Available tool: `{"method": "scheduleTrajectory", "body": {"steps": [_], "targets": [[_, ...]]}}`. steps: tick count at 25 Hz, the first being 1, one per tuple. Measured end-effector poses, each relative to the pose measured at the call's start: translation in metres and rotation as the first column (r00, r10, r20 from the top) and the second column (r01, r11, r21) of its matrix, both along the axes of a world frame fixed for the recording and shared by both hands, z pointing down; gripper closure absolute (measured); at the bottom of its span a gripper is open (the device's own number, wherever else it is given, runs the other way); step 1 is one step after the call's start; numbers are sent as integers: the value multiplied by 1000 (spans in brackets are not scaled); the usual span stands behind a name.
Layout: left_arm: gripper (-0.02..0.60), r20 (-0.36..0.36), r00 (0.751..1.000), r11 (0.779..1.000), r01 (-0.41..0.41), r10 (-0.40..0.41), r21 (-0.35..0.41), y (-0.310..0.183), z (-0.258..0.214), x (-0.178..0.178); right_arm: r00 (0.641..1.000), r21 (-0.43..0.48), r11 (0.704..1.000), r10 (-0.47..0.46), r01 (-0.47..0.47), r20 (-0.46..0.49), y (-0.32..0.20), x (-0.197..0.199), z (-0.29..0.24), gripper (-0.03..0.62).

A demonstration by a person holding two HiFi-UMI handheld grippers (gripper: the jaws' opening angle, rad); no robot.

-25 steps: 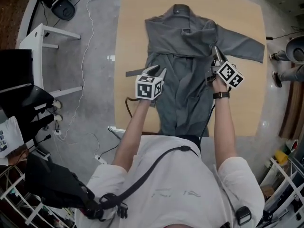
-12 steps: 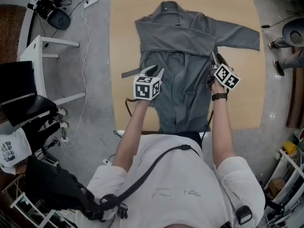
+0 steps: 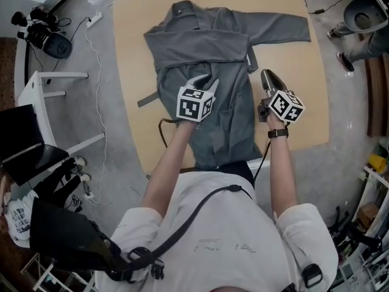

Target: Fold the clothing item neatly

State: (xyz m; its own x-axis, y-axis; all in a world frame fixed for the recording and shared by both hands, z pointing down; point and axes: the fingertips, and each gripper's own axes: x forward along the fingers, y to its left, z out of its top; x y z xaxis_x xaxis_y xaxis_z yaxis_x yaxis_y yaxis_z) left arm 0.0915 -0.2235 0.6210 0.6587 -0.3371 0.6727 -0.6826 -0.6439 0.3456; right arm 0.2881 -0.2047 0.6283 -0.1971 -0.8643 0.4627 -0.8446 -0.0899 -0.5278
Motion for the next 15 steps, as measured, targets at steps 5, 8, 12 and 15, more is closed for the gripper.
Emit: {"method": "scheduleTrajectory", "body": {"steps": [5,8,12,15], "targets": [[581,-9,994,994,-108,108,-4,9,6,58,996,-58,997,41,-46,-76,38,51,16,588],[581,-19,984,984,-179,178,-23,18,14,90,992,-94,993,56,-67,-113,56,83,26,588],[581,-27,971,970,-238,237,-42,22,24,125,979,-159,986,14,-47,-205,65,126,43,588],[581,-25,965,964,-263,262,-45,21,30,146,964,-200,979,-31,-23,-264,54,162,57,585]]}}
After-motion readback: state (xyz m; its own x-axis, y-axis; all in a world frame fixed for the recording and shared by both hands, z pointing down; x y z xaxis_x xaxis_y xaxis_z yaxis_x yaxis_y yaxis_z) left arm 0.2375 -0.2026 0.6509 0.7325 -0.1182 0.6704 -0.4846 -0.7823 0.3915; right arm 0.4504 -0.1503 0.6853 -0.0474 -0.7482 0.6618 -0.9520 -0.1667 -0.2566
